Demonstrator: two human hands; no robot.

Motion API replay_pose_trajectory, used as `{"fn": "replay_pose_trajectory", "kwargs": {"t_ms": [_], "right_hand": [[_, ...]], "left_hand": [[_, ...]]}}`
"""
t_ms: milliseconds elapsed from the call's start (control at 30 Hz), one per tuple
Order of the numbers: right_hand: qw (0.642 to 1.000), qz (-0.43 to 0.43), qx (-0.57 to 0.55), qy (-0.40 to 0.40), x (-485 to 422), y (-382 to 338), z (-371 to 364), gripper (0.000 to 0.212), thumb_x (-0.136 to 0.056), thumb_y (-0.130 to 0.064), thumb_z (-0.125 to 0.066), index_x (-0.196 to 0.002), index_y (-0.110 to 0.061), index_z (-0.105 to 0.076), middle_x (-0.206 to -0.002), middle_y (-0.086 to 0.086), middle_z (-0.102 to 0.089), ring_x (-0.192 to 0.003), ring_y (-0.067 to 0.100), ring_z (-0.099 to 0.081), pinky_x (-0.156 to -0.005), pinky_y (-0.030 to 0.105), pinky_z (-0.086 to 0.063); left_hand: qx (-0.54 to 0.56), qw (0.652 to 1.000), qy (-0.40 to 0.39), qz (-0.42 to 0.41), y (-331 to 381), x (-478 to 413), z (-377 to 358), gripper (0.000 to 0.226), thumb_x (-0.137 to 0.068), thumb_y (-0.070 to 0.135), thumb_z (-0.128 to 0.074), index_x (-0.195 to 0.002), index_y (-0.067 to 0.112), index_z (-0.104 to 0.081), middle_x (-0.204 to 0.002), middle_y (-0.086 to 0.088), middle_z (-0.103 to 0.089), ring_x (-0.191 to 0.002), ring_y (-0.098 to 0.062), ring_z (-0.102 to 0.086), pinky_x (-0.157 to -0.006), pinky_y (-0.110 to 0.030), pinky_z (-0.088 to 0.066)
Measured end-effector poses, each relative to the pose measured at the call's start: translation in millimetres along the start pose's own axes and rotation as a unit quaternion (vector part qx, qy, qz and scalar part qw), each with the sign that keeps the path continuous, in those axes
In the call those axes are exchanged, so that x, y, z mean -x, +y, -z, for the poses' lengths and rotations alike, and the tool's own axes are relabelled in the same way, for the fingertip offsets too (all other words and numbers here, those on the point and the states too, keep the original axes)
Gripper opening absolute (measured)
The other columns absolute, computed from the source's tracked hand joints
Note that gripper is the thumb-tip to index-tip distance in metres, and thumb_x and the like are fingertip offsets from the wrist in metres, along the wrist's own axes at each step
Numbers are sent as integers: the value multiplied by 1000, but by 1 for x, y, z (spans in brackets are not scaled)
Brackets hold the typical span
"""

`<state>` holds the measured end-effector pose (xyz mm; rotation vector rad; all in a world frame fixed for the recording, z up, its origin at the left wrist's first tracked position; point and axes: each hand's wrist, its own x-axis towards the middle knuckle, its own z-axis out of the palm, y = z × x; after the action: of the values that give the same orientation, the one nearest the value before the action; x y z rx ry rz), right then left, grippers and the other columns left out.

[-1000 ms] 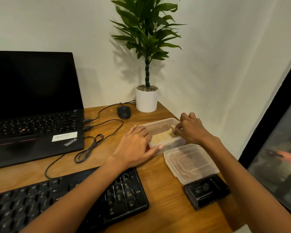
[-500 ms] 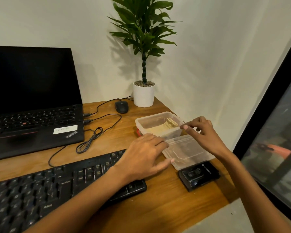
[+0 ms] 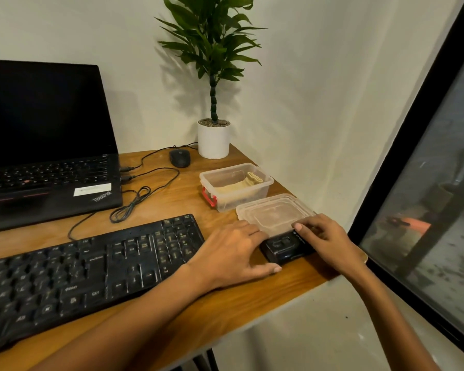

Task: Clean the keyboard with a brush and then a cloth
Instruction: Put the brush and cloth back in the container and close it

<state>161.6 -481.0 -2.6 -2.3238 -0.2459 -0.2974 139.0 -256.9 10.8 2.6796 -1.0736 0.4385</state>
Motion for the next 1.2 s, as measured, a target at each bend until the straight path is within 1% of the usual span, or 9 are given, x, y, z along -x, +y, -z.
{"fn": "replay_pose_trajectory", "kwargs": {"t_ms": [267,467,600,667,767,833,967,1100,1200], "right_hand": [[1000,-1,-20,16,4,-2,-1,17,-89,-29,-57,-102,-22,-66,-101,-5,-64,-96,12,-58,-82,31,-51],[997,9,-66,26,-7,-15,-3,21,-90,-28,-56,-107,-20,-65,-104,-7,-61,-93,6,-57,-69,16,-47],[996,29,-77,40,-27,-30,-6,19,-91,-28,-55,-105,-19,-65,-106,-1,-62,-95,9,-57,-69,15,-45],[995,47,-72,51,-41,-38,-8,18,-91,-28,-55,-103,-20,-66,-103,0,-64,-93,10,-57,-70,15,-45],[993,59,-83,53,-61,-52,-12,19,-92,-26,-54,-104,-19,-67,-105,2,-63,-92,10,-58,-70,14,-45],[992,65,-92,59,-76,-60,-14,20,-93,-28,-53,-104,-19,-67,-105,2,-64,-94,13,-59,-72,16,-46],[990,74,-109,57,-104,-74,-22,23,-95,-30,-50,-106,-19,-66,-105,1,-65,-95,9,-59,-70,12,-44],[992,54,-108,45,-132,-78,-34,22,-95,-14,-47,-108,-14,-65,-108,4,-64,-95,13,-57,-70,10,-41],[997,32,-70,14,-146,-77,-45,27,-95,-8,-44,-114,-10,-62,-113,5,-62,-101,15,-55,-79,18,-42]], "left_hand": [[7,1000,7,-6,0,-1,-2,60,-84,59,-46,-128,17,-50,-121,-2,-60,-109,-17,-53,-87,-37,-47],[9,1000,28,2,-11,-3,12,61,-83,56,-52,-127,14,-52,-118,-4,-62,-107,-16,-55,-87,-32,-48],[9,998,52,19,-25,-8,26,61,-82,53,-57,-126,11,-53,-122,-6,-61,-112,-17,-54,-90,-33,-49],[2,997,66,26,-35,-12,31,62,-80,55,-57,-122,10,-57,-115,-6,-64,-106,-19,-57,-84,-34,-52],[-9,995,86,40,-52,-18,37,67,-76,63,-46,-116,11,-61,-105,-4,-67,-94,-18,-62,-71,-33,-54],[-14,994,100,47,-64,-25,42,63,-75,62,-50,-114,14,-63,-104,-4,-68,-93,-19,-63,-69,-35,-55],[-13,989,113,90,-90,-40,52,59,-71,58,-54,-112,17,-64,-99,-3,-68,-90,-20,-62,-67,-39,-54],[-3,983,104,153,-110,-54,48,47,-72,46,-63,-111,21,-64,-100,1,-67,-92,-19,-60,-70,-38,-52],[-26,979,68,191,-117,-64,40,38,-70,44,-61,-100,20,-65,-92,3,-65,-82,-18,-59,-60,-33,-50]]}}
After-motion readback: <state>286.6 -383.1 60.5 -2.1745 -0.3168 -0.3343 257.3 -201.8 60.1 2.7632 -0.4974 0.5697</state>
